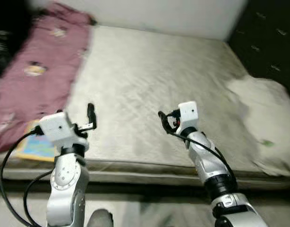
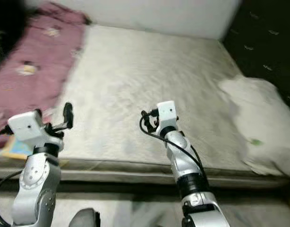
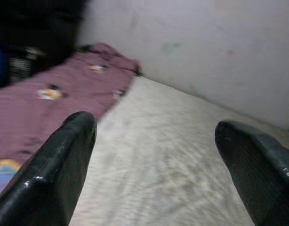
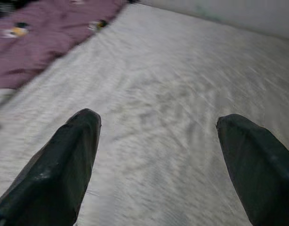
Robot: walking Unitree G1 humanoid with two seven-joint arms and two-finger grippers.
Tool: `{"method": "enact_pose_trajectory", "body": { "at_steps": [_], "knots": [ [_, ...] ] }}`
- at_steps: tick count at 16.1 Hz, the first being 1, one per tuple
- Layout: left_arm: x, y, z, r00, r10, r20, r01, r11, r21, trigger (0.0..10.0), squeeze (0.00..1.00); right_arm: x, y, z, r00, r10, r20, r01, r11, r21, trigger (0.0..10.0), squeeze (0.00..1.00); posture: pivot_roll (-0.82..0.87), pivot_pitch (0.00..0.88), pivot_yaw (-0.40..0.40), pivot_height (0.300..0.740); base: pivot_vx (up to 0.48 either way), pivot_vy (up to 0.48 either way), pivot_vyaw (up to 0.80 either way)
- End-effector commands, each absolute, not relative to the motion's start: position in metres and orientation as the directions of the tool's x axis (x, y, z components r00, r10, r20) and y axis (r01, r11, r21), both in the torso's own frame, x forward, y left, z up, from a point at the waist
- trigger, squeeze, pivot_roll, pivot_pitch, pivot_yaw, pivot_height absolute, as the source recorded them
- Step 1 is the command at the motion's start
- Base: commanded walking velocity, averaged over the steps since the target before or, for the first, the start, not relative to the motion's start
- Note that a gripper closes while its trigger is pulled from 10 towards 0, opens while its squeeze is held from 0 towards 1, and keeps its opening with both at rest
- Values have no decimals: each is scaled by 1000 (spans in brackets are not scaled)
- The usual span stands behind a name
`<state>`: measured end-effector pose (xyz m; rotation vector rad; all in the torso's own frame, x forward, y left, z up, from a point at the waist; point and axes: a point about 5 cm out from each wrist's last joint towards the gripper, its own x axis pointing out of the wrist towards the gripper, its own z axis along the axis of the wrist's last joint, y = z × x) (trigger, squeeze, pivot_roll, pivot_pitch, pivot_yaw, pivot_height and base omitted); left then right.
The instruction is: Clean up the room
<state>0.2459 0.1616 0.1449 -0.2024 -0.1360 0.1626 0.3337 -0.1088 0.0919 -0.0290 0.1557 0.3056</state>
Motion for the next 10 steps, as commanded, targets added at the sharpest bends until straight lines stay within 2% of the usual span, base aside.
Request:
{"method": "enact_pose_trajectory", "body": {
  "at_steps": [1, 10],
  "knots": [
    [246, 160, 144, 978, 181, 108, -153, 962, -228, 10000, 0, 335, -105, 95, 940, 310, -146, -314, 949, -4, 10000, 0, 130, 46, -112, 740, 0, 450, 475],
    [246, 160, 144, 977, 185, 110, -156, 961, -229, 10000, 0, 335, -104, 92, 932, 323, -166, -327, 945, 4, 10000, 0, 128, 46, -113, 740, 0, 450, 0]
  ]
}}
